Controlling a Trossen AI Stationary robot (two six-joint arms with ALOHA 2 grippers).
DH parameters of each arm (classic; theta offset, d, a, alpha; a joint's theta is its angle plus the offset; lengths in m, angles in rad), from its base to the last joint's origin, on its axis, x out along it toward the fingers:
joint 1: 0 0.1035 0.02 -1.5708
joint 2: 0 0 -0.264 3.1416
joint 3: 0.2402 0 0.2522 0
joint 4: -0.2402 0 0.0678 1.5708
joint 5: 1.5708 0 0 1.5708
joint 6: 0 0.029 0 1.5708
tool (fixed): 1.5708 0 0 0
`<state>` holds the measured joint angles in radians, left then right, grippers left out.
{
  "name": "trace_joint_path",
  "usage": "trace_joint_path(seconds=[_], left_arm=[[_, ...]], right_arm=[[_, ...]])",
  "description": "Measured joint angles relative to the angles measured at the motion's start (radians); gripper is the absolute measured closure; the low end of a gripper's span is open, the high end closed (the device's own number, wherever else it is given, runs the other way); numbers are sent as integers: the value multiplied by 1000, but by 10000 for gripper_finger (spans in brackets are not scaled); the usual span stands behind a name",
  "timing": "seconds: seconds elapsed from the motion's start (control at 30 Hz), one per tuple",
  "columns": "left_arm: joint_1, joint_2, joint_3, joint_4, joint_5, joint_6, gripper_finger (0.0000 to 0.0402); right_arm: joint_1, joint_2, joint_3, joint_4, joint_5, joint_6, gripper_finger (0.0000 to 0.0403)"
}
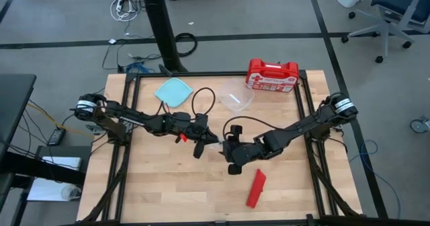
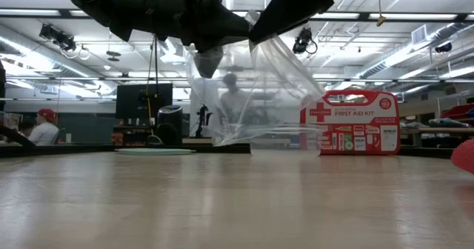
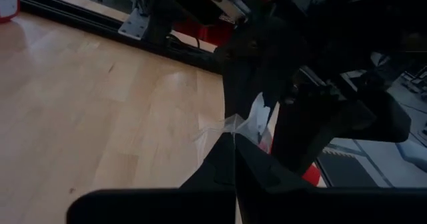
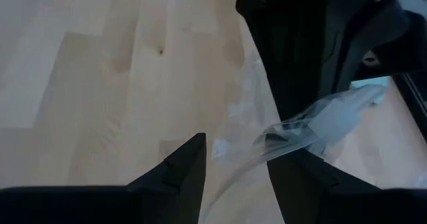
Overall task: Roll bandage
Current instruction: Open the transparent zip bag
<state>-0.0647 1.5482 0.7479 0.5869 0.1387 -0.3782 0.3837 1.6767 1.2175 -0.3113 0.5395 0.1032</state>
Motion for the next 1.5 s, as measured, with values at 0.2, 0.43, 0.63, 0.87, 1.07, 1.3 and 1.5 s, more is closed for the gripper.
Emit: trace_joint_path(seconds=[0.2, 0.43, 0.63, 0.87, 1.07, 1.3, 1.5], left_arm=[[-1, 1, 0, -2, 9, -10, 401], [-1, 1, 0, 31, 5, -20, 401], [-1, 1, 0, 36, 5, -20, 401], [-1, 1, 0, 30, 5, -20, 401], [-1, 1, 0, 30, 5, -20, 401], [-1, 1, 0, 28, 5, -20, 401], [-1, 1, 0, 17, 4, -20, 401]], right_arm=[[-6, 49, 2, 4, -87, 54, 250], [-21, 101, 1, -20, -20, 100, 250], [-8, 97, 0, -34, 104, 95, 250], [15, 95, 0, 31, 126, 71, 251], [-7, 95, 0, -73, 114, 207, 252], [-61, 95, 0, -197, -3, 305, 252], [-82, 95, 20, -306, -118, 371, 252]])
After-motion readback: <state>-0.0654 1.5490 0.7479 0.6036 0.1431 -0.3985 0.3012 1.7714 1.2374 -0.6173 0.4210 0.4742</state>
